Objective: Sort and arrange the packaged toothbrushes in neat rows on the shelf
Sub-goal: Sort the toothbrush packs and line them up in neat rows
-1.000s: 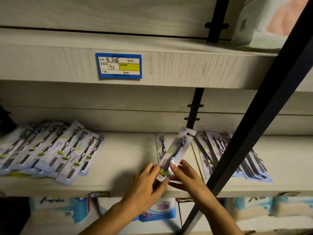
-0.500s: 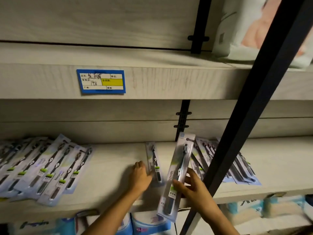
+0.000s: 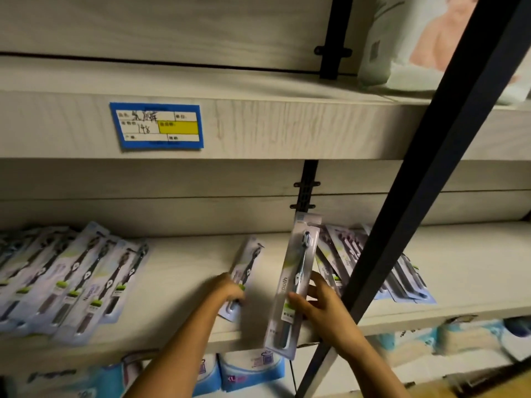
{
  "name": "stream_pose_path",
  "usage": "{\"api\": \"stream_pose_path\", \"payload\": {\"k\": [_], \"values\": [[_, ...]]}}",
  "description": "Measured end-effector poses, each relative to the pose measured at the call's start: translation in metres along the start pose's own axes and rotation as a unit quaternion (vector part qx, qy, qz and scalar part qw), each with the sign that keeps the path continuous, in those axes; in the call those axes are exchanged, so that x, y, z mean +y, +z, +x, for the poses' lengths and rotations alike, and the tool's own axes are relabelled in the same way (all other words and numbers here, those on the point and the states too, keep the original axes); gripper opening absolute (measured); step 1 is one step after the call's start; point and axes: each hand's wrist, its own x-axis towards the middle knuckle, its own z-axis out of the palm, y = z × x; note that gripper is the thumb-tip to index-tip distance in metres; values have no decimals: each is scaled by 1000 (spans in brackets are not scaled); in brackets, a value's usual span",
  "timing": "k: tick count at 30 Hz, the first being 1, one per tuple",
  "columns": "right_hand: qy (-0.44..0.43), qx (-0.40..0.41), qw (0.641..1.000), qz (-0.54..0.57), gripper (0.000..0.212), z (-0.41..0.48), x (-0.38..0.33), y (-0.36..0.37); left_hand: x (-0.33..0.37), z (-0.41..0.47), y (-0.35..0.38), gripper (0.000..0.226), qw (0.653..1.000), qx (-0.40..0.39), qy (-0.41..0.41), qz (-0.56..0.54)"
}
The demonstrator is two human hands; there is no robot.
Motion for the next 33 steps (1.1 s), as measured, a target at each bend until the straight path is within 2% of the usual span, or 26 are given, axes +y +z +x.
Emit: {"api": "stream_pose_path", "payload": {"k": [2,5,8,11,15,19,22,23,27,33], "values": [[-11,-10,1000,-5,25,2,0,2,-19,-9,-3,51,999,-15,35,-37],[-34,-28,999,-3,26,2,-2,5,-51,-28,-7,55,982,-35,94,-161],[-62,-36,997,-5,26,-2,-6,10,-74,-64,-20,39,930,-23,140,-339],[-97,-40,995,7,30,-12,-12,13,-81,-112,-35,31,897,-5,173,-407],[-129,-52,990,1,44,-33,-18,14,-81,-160,-37,41,876,-32,189,-442],[-153,-42,987,-18,44,-56,-17,10,-79,-185,-27,49,854,-59,186,-482],[-163,-38,986,-16,45,-68,-10,-3,-71,-201,-18,79,849,-81,182,-490],[-166,-40,985,-16,44,-72,-8,-8,-67,-206,-14,78,849,-76,180,-491],[-181,-52,982,1,38,-88,-8,-40,-42,-220,-2,46,860,-47,191,-470],[-210,-75,975,-13,37,-118,5,-122,16,-258,50,42,857,-7,207,-471]]}}
